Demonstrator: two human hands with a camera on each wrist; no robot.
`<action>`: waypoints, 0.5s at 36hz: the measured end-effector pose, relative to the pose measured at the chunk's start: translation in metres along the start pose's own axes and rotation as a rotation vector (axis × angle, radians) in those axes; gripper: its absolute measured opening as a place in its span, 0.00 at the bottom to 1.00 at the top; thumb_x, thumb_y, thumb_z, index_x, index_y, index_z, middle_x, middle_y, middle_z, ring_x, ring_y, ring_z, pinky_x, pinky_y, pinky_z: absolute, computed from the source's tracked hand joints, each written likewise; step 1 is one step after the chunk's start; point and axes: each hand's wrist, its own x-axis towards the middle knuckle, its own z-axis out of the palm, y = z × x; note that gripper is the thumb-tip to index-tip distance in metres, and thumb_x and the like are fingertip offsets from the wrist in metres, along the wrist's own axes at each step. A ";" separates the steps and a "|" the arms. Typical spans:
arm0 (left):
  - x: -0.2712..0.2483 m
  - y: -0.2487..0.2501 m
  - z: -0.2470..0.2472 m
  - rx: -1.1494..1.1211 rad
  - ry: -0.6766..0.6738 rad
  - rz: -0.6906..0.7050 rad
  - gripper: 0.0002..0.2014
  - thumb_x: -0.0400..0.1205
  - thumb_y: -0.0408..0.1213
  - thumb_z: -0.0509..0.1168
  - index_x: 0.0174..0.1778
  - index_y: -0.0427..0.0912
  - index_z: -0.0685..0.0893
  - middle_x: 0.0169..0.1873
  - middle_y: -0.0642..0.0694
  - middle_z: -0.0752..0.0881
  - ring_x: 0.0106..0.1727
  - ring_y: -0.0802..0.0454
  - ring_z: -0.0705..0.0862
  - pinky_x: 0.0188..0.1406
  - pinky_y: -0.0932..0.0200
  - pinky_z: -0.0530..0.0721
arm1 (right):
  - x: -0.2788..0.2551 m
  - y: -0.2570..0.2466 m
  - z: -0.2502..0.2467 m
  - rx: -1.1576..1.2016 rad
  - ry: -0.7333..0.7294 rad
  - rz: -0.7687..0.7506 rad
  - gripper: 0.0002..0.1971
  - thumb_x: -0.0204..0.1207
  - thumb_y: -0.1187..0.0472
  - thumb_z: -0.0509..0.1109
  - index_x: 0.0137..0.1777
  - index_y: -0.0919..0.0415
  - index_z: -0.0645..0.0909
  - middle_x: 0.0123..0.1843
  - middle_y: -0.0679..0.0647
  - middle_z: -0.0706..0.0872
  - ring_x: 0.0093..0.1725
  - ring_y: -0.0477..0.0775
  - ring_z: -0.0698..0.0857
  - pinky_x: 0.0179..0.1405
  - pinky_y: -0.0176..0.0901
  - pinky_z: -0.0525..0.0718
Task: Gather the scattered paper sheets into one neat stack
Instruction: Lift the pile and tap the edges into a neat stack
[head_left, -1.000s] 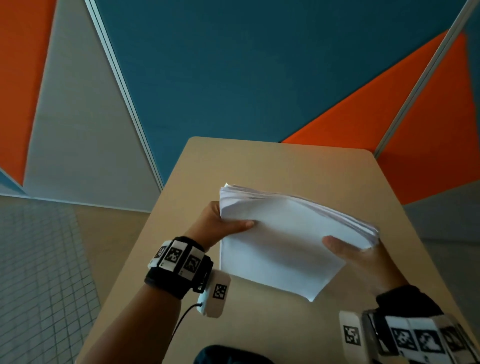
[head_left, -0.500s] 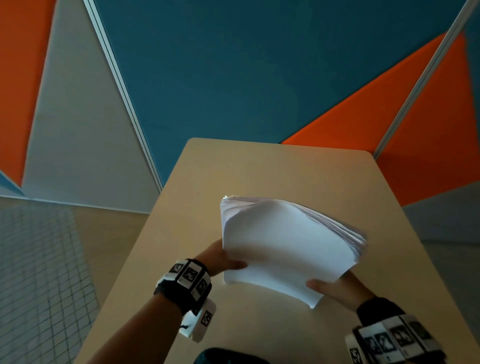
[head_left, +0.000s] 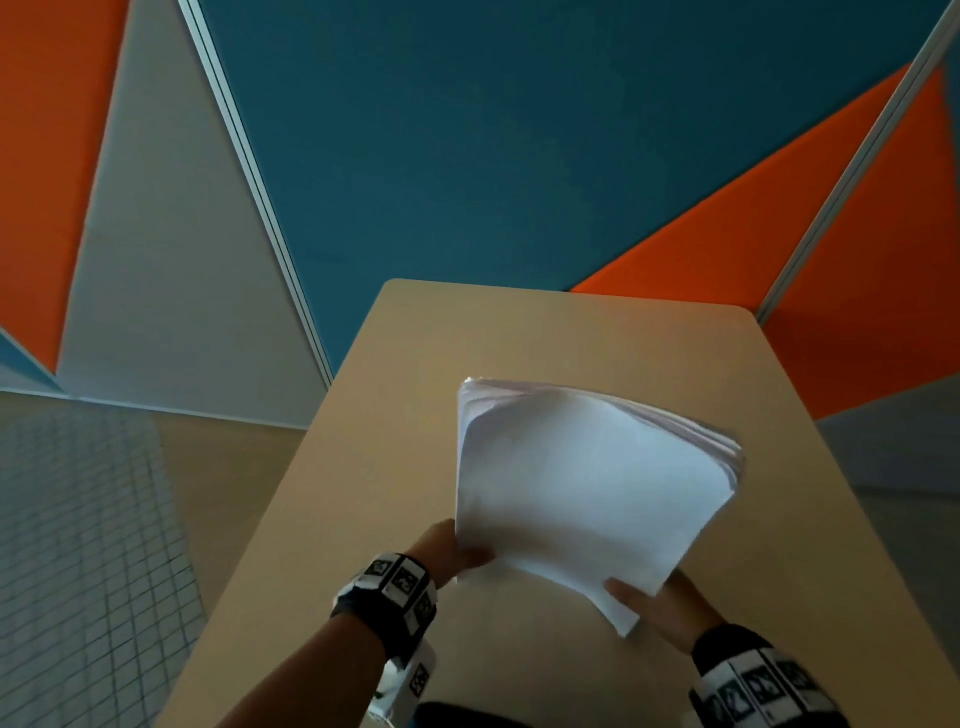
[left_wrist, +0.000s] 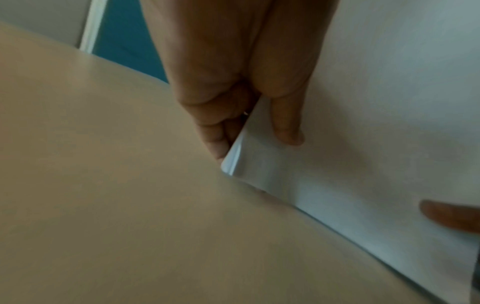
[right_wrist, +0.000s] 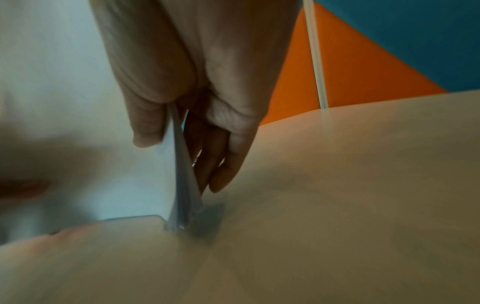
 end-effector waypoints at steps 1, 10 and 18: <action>0.000 0.002 0.000 0.007 0.014 -0.007 0.40 0.63 0.59 0.68 0.65 0.33 0.81 0.64 0.33 0.84 0.61 0.44 0.83 0.61 0.53 0.81 | 0.001 0.000 0.000 -0.002 0.009 0.003 0.22 0.74 0.61 0.71 0.68 0.65 0.75 0.66 0.62 0.82 0.61 0.58 0.80 0.60 0.48 0.76; 0.011 0.015 -0.002 -0.278 0.178 0.082 0.15 0.81 0.30 0.64 0.59 0.22 0.79 0.27 0.42 0.85 0.17 0.63 0.83 0.15 0.66 0.80 | 0.023 -0.020 -0.016 -0.067 0.170 -0.155 0.14 0.79 0.59 0.64 0.60 0.66 0.81 0.56 0.64 0.87 0.57 0.62 0.85 0.54 0.46 0.77; 0.035 0.039 -0.020 -0.481 0.191 0.090 0.06 0.83 0.32 0.59 0.52 0.32 0.74 0.18 0.45 0.84 0.11 0.58 0.81 0.09 0.68 0.77 | 0.064 -0.061 -0.034 -0.108 0.305 -0.154 0.22 0.81 0.57 0.61 0.68 0.73 0.74 0.71 0.69 0.78 0.71 0.65 0.77 0.67 0.47 0.72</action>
